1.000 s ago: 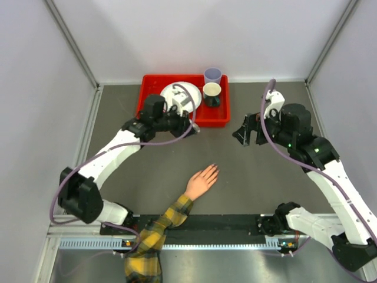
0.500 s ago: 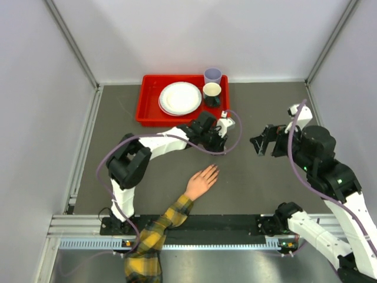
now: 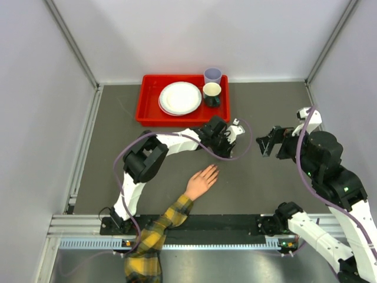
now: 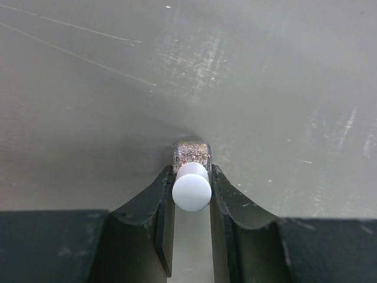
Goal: Paint the nails
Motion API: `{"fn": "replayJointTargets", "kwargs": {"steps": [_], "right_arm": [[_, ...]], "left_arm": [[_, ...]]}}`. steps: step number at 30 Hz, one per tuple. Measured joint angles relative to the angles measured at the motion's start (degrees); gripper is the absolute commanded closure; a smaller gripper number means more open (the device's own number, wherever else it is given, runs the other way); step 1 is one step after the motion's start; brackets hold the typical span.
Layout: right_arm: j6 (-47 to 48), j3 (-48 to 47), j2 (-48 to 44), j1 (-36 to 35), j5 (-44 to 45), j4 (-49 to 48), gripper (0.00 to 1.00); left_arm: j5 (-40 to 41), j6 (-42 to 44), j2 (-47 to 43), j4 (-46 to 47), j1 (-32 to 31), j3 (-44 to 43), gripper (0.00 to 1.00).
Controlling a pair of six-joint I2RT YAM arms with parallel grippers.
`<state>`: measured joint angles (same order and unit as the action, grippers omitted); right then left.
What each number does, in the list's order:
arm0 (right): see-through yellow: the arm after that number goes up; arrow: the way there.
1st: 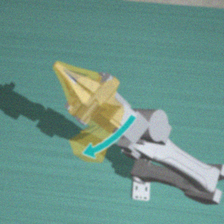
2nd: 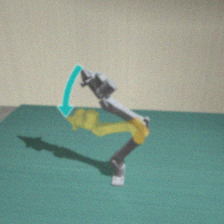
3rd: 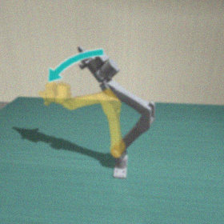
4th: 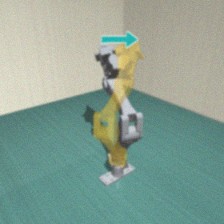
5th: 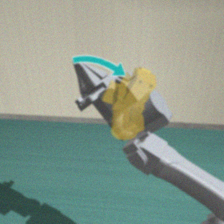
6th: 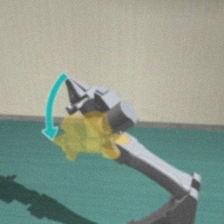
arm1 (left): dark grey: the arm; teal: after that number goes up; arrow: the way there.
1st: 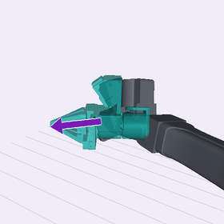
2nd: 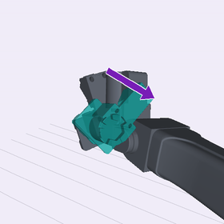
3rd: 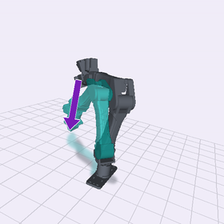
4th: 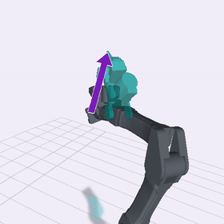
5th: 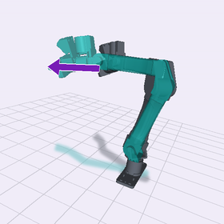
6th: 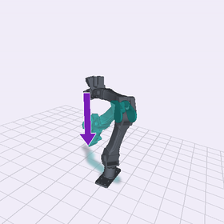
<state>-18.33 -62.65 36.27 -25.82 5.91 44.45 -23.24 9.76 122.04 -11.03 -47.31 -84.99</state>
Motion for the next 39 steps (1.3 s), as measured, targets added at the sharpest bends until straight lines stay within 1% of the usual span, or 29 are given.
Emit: {"fn": "replayJointTargets", "kwargs": {"steps": [1, 3, 4, 7, 8, 9, 12, 15, 19, 22, 24, 25, 26, 27, 28, 31, 32, 37, 39], "right_arm": [[-0.4, 0.0, 0.1, 0.0, 0.6, 0.2, 0.01], [-0.9, 0.0, 0.3, 0.0, 1.6, 0.8, 0.01], [-1.0, 0.0, 0.6, 0.0, 2.2, 1.2, 0.01], [-1.5, -0.1, 1.8, 0.0, 3.8, 2.3, 0.01], [-1.7, -0.1, 2.4, 0.0, 4.6, 2.8, 0.01], [-1.9, -0.2, 2.9, 0.0, 5.4, 3.2, 0.01], [-3.1, -1.3, 4.3, 0.0, 9.7, 5.5, 0.01], [-4.5, -3.8, 5.6, 0.0, 15.3, 7.3, 0.01], [-4.9, -6.4, 7.3, 0.0, 20.4, 8.8, 0.01], [-4.9, -8.3, 9.9, 0.3, 21.9, 8.7, 0.02], [-4.8, -8.7, 12.1, 1.1, 20.0, 8.2, 0.04], [-4.8, -8.7, 13.4, 1.4, 18.6, 8.0, 0.08], [-4.8, -8.8, 14.5, 1.7, 17.2, 7.8, 0.09], [-4.4, -9.2, 16.5, 1.8, 14.9, 8.1, 0.1], [-4.2, -10.0, 19.0, 1.9, 12.8, 8.3, 0.1], [-2.7, -13.9, 28.2, 1.0, 8.2, 8.7, 0.08], [-2.3, -14.8, 31.1, 0.6, 7.3, 8.5, 0.08], [-1.3, -15.2, 45.9, -2.8, 2.3, 7.9, 0.07], [-1.3, -15.2, 49.5, -4.1, 1.5, 7.9, 0.11]], "left_arm": [[-0.3, 0.2, 0.1, 0.4, 0.0, 0.0, 0.76], [-0.3, 0.5, 0.1, 0.3, 0.0, 0.0, 0.66], [-0.2, 0.7, 0.1, 0.4, 0.0, 0.0, 0.57], [0.2, 1.0, 0.1, 0.1, 0.0, 0.0, 0.44], [0.4, 1.1, 0.1, -0.1, 0.0, 0.0, 0.31], [0.7, 0.9, -0.1, -0.2, 0.0, 0.0, 0.29], [0.5, -0.4, -1.7, -1.0, 0.5, 0.5, 0.28], [-1.5, -2.1, -5.9, -1.1, 1.7, 2.1, 0.26], [-4.1, -5.6, -14.9, 0.4, 3.1, 4.5, 0.25], [-5.6, -10.1, -24.3, 2.3, 4.9, 8.1, 0.27], [-6.9, -13.8, -31.3, 4.2, 6.7, 11.6, 0.29], [-7.5, -16.2, -35.1, 5.1, 8.3, 14.2, 0.29], [-7.8, -18.1, -38.3, 5.5, 10.0, 16.3, 0.28], [-7.5, -20.0, -41.7, 5.8, 11.8, 18.6, 0.12], [-6.8, -21.8, -45.1, 5.1, 13.7, 20.8, 0.08], [-3.0, -25.6, -52.4, 1.1, 17.3, 24.5, 0.05], [-1.7, -26.5, -54.3, -0.5, 17.7, 25.4, 0.01], [4.5, -29.6, -66.2, -8.6, 17.9, 29.0, 0.01], [5.2, -31.6, -70.7, -9.9, 17.9, 29.9, 0.01]]}}
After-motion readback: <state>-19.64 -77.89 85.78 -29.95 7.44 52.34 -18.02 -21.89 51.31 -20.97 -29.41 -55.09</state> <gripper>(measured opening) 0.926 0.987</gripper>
